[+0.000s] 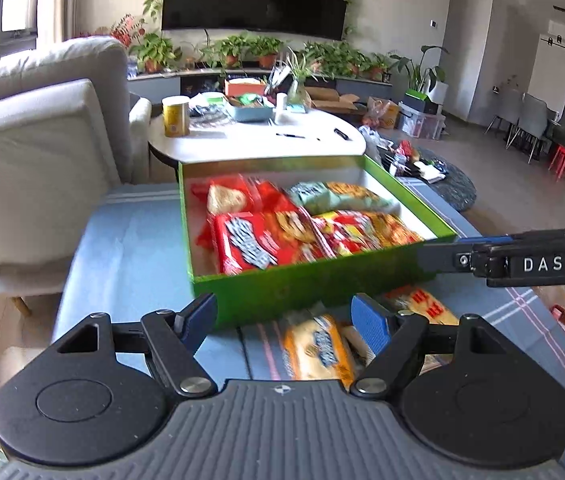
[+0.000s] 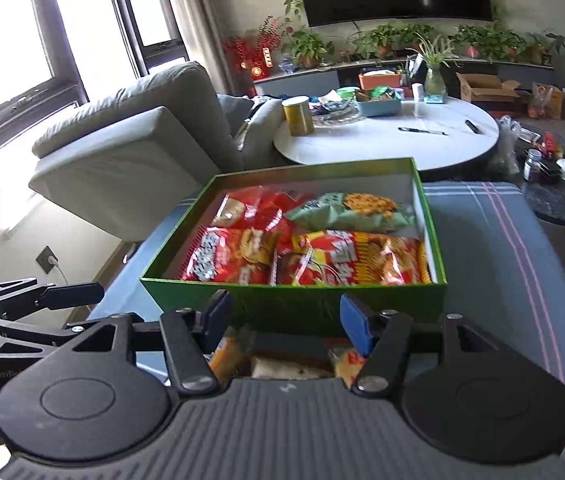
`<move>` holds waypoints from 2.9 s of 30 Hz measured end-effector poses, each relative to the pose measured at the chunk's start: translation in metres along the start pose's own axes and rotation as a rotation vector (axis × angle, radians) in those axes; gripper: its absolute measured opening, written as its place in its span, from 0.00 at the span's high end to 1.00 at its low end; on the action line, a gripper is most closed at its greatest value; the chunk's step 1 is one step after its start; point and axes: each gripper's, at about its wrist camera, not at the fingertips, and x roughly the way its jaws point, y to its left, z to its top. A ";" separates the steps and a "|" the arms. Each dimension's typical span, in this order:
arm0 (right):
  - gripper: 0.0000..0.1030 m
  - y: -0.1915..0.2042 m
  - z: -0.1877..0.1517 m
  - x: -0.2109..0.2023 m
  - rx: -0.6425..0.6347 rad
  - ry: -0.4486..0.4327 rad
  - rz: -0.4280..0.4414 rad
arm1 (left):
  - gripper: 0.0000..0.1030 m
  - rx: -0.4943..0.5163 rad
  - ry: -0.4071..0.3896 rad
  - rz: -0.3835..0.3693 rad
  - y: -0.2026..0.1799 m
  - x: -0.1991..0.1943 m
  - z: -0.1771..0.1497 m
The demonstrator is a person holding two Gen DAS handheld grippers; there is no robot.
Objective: Organize snacks
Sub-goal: 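Grasp the yellow-blue bread bag with the left tool while the right tool grasps the yellow Wangwang rice cracker bag, then carry both bags into the green box and open both tools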
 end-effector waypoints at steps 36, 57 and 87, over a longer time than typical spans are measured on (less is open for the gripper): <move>0.25 -0.031 -0.055 0.041 -0.041 0.170 -0.206 | 0.34 0.002 0.219 0.131 -0.030 0.074 -0.030; 0.26 -0.012 -0.032 -0.013 -0.033 -0.002 -0.072 | 0.61 -0.050 0.072 -0.033 -0.044 0.014 -0.008; 0.26 -0.030 0.042 0.023 0.062 -0.108 -0.102 | 0.61 0.041 -0.050 0.048 -0.054 0.081 0.071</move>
